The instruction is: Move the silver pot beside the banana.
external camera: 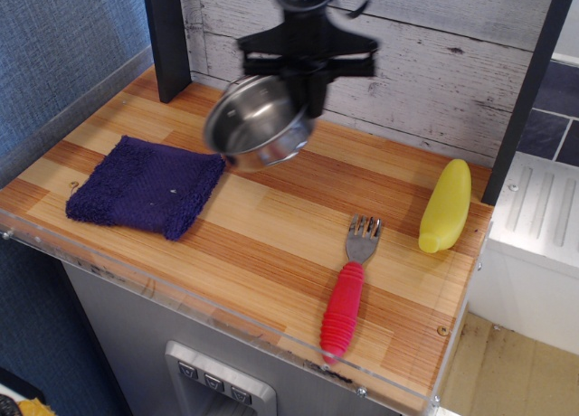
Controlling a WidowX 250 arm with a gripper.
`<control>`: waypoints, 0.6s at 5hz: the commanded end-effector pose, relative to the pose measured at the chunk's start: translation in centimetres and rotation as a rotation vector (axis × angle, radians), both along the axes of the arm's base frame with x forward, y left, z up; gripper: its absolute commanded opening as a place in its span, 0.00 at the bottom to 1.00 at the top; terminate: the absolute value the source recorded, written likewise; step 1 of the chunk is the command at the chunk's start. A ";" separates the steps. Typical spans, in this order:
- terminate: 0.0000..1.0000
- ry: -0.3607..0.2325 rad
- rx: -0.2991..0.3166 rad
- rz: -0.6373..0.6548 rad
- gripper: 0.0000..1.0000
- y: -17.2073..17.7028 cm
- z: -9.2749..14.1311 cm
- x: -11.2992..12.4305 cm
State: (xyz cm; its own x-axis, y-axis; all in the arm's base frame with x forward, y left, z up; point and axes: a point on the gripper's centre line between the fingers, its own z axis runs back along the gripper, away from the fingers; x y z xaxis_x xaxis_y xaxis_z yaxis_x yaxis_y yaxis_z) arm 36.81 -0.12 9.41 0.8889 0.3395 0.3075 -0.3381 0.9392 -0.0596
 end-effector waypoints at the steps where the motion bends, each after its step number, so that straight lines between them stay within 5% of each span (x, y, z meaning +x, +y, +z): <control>1: 0.00 -0.051 -0.025 -0.107 0.00 -5.2 0.6 2.9; 3: 0.00 -0.008 -0.013 -0.197 0.00 -9.0 -2.0 4.7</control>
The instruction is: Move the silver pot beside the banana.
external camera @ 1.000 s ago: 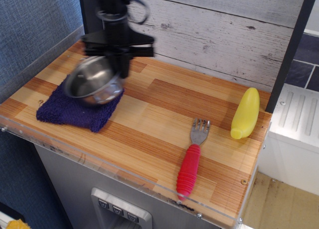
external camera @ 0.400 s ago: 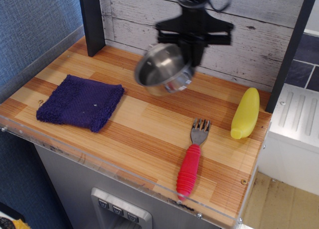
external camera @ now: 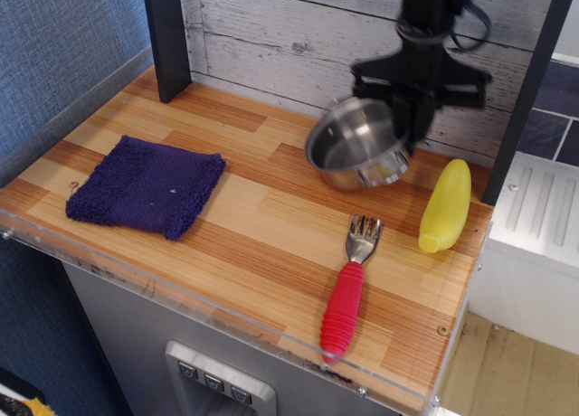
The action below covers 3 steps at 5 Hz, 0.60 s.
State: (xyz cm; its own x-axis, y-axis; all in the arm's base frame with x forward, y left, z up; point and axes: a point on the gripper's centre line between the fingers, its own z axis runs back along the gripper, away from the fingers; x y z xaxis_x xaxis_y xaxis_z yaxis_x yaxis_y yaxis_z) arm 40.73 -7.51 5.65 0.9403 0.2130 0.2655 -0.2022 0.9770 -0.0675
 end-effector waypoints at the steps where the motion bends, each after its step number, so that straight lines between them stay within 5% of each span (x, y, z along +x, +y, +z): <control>1: 0.00 -0.022 -0.011 -0.070 0.00 -2.0 0.9 0.7; 2: 0.00 0.000 -0.007 -0.024 1.00 -1.5 0.6 0.1; 3: 0.00 0.019 0.005 -0.003 1.00 -0.9 0.5 -0.6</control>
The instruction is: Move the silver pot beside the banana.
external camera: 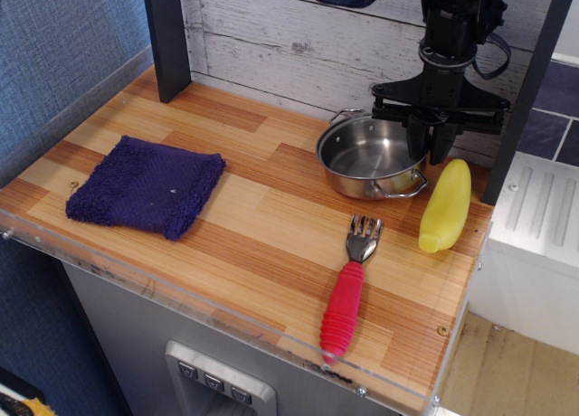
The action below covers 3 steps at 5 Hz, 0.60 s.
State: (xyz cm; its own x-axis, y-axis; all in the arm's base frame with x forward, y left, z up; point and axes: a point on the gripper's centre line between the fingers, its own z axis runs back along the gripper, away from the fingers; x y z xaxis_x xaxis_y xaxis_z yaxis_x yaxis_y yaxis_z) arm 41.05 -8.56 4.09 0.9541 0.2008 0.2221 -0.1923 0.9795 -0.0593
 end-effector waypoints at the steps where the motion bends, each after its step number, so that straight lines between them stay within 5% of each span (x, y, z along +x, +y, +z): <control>1: 0.00 -0.023 0.023 0.017 1.00 0.6 2.1 -1.3; 3: 0.00 -0.033 0.023 0.024 1.00 -0.6 2.8 -1.4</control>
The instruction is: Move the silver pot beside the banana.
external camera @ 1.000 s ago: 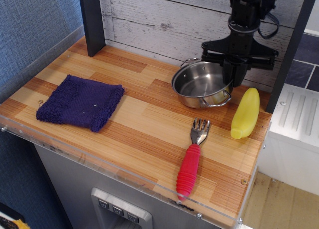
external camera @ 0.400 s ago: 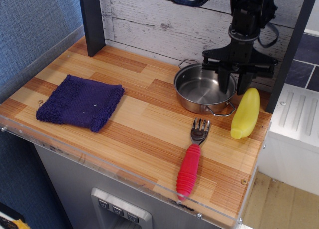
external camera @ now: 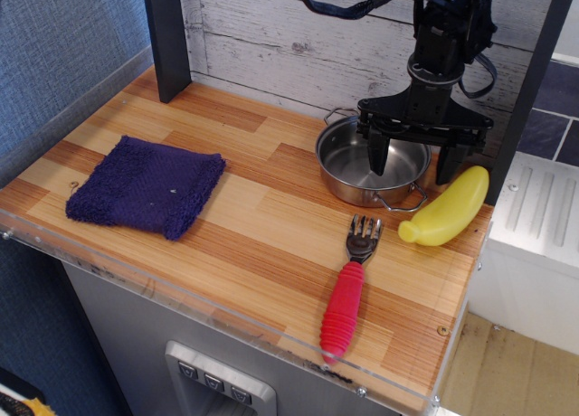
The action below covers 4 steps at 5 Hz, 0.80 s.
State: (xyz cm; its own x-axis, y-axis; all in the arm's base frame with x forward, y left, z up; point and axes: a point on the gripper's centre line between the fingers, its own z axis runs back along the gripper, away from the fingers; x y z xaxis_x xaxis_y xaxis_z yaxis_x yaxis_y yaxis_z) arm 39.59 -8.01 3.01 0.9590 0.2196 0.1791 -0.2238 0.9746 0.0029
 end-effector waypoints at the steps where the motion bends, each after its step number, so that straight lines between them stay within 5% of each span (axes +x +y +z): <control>1: 0.00 -0.134 -0.045 0.003 1.00 -1.6 5.1 0.1; 4: 0.00 -0.268 -0.084 0.095 1.00 -0.9 12.4 -2.2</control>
